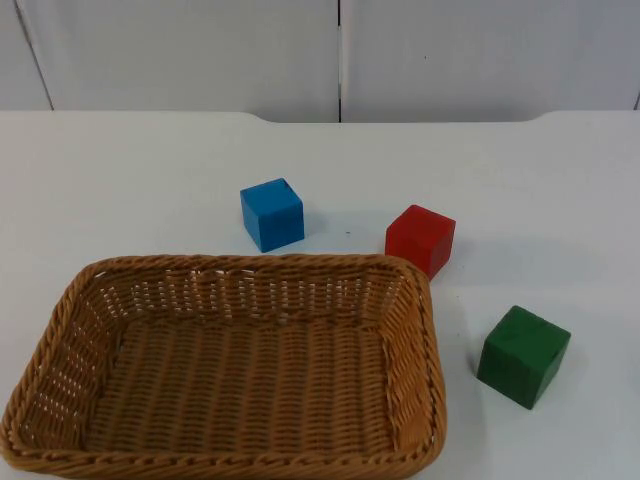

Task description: Pick up one cube with each hand and place exactly two cubes into the same basket, leaving the remaining cube outside.

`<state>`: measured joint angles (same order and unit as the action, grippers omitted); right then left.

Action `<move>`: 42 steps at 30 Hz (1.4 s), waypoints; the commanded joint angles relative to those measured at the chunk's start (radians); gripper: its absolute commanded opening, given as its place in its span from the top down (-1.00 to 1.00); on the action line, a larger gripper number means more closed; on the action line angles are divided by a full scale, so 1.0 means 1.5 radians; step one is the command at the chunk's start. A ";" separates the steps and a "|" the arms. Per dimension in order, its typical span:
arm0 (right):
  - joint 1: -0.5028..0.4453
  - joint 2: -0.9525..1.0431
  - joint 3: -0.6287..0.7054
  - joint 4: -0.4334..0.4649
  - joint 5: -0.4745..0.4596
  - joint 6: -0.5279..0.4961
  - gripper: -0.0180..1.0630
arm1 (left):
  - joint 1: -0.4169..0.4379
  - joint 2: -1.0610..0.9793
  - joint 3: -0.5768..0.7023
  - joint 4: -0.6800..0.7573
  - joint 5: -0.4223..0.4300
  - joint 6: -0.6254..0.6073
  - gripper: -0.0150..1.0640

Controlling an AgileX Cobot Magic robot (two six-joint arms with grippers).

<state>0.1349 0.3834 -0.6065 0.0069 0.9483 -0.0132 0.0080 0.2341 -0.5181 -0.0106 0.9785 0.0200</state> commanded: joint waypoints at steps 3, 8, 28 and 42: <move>-0.004 0.002 -0.004 -0.001 -0.024 -0.004 -0.98 | 0.002 0.015 -0.004 -0.010 -0.023 -0.002 -0.97; -0.004 0.002 -0.004 -0.001 -0.046 -0.022 -0.98 | 0.002 0.046 -0.004 -0.052 -0.062 -0.002 -0.97; -0.004 0.040 -0.023 0.007 -0.071 -0.032 -0.98 | 0.002 0.226 -0.098 -0.062 -0.104 0.000 -0.97; -0.004 0.219 -0.064 0.015 -0.072 -0.056 -0.98 | 0.002 0.288 -0.113 -0.174 -0.137 0.086 -0.97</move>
<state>0.1349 0.7005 -0.6955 0.0270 0.8484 -0.0886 0.0080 0.6627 -0.6793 -0.2467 0.7928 0.1339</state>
